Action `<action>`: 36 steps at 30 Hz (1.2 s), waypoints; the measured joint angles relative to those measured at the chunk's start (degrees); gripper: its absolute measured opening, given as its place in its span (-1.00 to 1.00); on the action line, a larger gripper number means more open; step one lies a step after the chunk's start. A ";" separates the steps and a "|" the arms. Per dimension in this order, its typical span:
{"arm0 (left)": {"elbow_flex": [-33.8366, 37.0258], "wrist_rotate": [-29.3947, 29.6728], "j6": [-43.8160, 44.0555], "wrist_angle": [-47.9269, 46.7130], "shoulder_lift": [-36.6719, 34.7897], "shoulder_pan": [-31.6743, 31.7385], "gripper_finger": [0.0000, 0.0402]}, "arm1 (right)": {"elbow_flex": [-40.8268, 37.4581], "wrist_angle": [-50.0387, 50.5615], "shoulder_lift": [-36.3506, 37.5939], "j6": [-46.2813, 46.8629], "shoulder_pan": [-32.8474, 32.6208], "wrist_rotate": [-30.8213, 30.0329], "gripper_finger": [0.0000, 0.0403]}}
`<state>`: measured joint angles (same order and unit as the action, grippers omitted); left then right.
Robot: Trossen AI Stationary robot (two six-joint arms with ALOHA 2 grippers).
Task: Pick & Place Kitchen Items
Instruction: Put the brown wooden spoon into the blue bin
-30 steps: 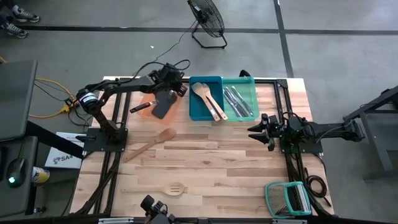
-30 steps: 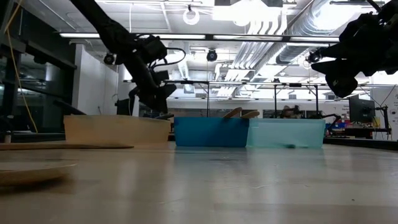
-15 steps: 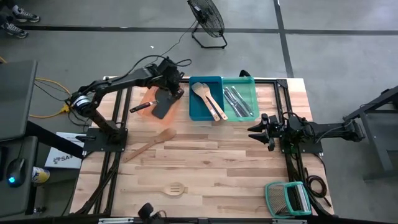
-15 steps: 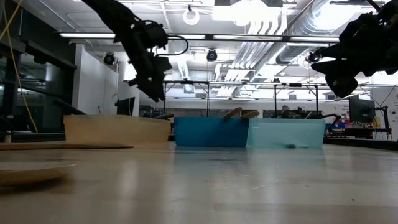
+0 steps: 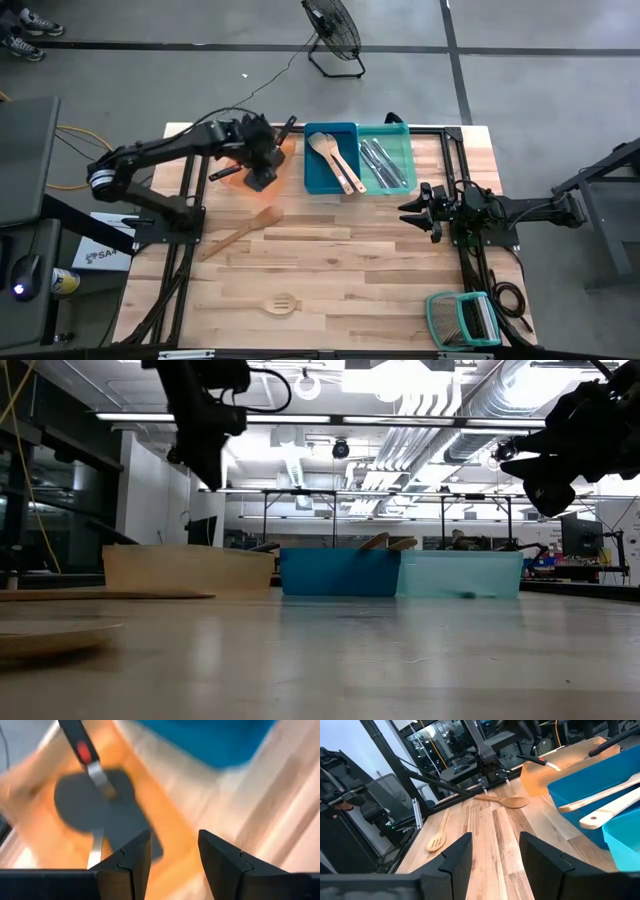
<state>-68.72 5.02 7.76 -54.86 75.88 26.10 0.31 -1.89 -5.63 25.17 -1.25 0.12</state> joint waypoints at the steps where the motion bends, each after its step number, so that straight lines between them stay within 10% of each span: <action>1: 0.03 0.97 0.09 -2.31 -0.44 -1.13 -0.22 | -0.02 0.00 0.00 0.01 0.00 0.00 -0.22; 20: 13.99 2.88 33.01 -11.21 -0.83 -27.52 -0.22 | -0.02 0.00 0.00 0.01 0.00 0.00 -0.22; 36: 17.10 3.16 45.16 -10.62 -0.83 -37.68 -0.22 | -0.02 0.00 0.00 0.02 0.00 0.02 -0.22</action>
<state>-51.62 8.18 52.91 -65.47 75.05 -11.59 0.30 -1.89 -5.63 25.19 -1.25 0.14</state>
